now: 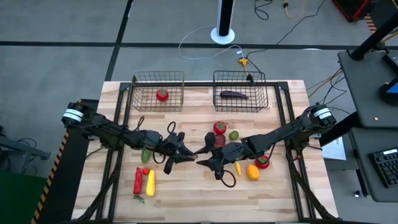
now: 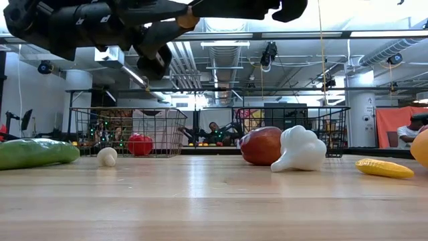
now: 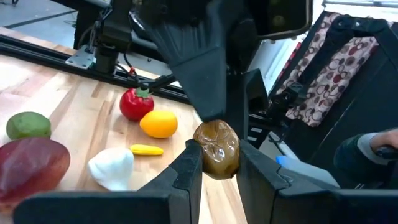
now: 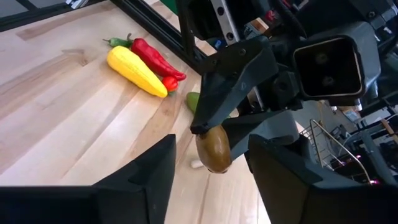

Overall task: Sort produce into baskets
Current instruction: Put the olive into the right wire basket

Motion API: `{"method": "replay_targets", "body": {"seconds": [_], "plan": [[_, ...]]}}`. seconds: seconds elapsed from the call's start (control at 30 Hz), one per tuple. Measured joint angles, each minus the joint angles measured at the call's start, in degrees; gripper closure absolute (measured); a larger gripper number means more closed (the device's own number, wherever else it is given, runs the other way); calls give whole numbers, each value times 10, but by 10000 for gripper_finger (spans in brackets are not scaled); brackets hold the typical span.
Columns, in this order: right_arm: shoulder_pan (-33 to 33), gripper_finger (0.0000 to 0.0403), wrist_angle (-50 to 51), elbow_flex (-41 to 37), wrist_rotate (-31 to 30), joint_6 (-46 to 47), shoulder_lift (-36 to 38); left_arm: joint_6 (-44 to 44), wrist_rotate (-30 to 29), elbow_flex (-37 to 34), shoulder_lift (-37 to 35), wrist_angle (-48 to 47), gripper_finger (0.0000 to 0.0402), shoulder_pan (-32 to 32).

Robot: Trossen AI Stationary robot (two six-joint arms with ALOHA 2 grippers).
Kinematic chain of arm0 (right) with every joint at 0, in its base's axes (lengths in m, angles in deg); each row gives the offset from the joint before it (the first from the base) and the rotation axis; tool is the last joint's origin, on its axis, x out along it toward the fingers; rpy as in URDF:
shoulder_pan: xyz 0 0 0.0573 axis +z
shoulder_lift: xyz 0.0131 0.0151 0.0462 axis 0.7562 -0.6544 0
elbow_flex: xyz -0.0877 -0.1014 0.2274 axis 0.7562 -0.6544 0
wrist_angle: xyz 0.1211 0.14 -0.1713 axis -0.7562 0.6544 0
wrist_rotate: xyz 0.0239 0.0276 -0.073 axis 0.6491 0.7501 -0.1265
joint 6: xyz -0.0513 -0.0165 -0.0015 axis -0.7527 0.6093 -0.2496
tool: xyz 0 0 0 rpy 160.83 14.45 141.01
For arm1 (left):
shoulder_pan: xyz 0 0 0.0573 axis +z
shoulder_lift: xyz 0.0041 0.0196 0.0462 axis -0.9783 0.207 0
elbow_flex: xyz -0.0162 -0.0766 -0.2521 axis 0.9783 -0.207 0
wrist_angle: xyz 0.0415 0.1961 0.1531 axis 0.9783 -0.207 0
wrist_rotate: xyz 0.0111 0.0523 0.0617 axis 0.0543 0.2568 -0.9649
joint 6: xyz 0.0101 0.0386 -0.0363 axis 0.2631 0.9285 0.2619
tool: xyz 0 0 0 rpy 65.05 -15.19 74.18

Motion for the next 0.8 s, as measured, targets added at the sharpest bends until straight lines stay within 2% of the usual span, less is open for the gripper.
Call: {"method": "replay_targets", "body": {"seconds": [0.8], "plan": [[0,372,1,0,0,-37,0,-3,9,-1,0,-1,336,2]]}}
